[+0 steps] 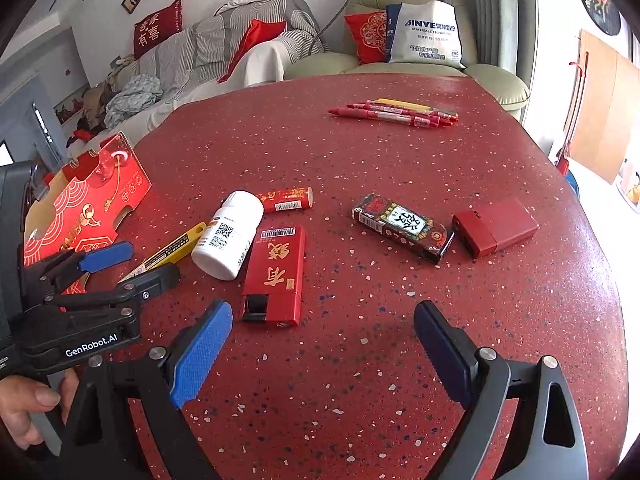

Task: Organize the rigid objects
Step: 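Grasp the yellow utility knife with the left gripper while the right gripper grasps the red box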

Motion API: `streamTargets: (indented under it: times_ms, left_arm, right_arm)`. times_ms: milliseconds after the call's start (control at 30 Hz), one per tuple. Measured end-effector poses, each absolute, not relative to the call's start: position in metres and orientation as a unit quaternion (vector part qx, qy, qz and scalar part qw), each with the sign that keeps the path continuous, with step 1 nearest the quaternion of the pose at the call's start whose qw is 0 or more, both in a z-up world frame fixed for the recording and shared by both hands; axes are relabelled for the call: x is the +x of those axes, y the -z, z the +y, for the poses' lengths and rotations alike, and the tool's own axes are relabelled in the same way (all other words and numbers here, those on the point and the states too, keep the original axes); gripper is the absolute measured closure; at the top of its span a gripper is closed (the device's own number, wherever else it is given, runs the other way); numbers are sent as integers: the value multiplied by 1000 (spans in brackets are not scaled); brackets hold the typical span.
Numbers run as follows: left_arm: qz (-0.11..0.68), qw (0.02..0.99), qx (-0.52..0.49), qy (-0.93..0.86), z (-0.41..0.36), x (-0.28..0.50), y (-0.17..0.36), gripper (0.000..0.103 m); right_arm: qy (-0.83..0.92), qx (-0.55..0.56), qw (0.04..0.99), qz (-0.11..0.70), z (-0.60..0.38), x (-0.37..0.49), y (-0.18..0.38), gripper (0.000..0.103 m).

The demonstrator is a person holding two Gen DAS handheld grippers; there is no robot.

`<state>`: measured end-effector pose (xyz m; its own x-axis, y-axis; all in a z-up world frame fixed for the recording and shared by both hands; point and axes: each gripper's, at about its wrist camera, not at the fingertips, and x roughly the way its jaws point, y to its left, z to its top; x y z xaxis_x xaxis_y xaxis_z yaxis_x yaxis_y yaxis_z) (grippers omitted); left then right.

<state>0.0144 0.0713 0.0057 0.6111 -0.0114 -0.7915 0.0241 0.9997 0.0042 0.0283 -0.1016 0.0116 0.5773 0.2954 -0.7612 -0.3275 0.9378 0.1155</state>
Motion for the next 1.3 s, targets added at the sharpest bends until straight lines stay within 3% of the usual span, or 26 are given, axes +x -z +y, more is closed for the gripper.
streamTargets:
  times_ms: [200, 233, 267, 400, 500, 600, 733, 1300]
  left_arm:
    - [434, 901, -5, -9, 81, 12, -7, 62]
    - [433, 901, -6, -8, 81, 13, -7, 65]
    - [433, 901, -5, -8, 81, 13, -7, 65]
    - [435, 901, -4, -4, 79, 14, -6, 69]
    - [435, 900, 0, -4, 76, 16, -6, 68]
    - [435, 901, -3, -3, 76, 16, -6, 70]
    - [433, 901, -3, 13, 76, 13, -7, 88]
    - [437, 899, -18, 32, 72, 4, -7, 87]
  right_arm:
    - [-173, -63, 884, 429, -79, 40, -9, 11]
    - [-176, -69, 882, 432, -74, 42, -7, 25]
    - [-173, -81, 880, 434, -69, 43, -5, 32]
    - [-175, -109, 879, 430, -55, 49, -4, 44]
    - [-169, -112, 880, 429, -53, 49, -4, 45]
    - [-169, -111, 881, 428, -53, 44, -5, 67]
    - [-163, -91, 883, 431, -60, 37, -6, 67]
    - [-154, -105, 885, 425, -72, 16, -4, 67]
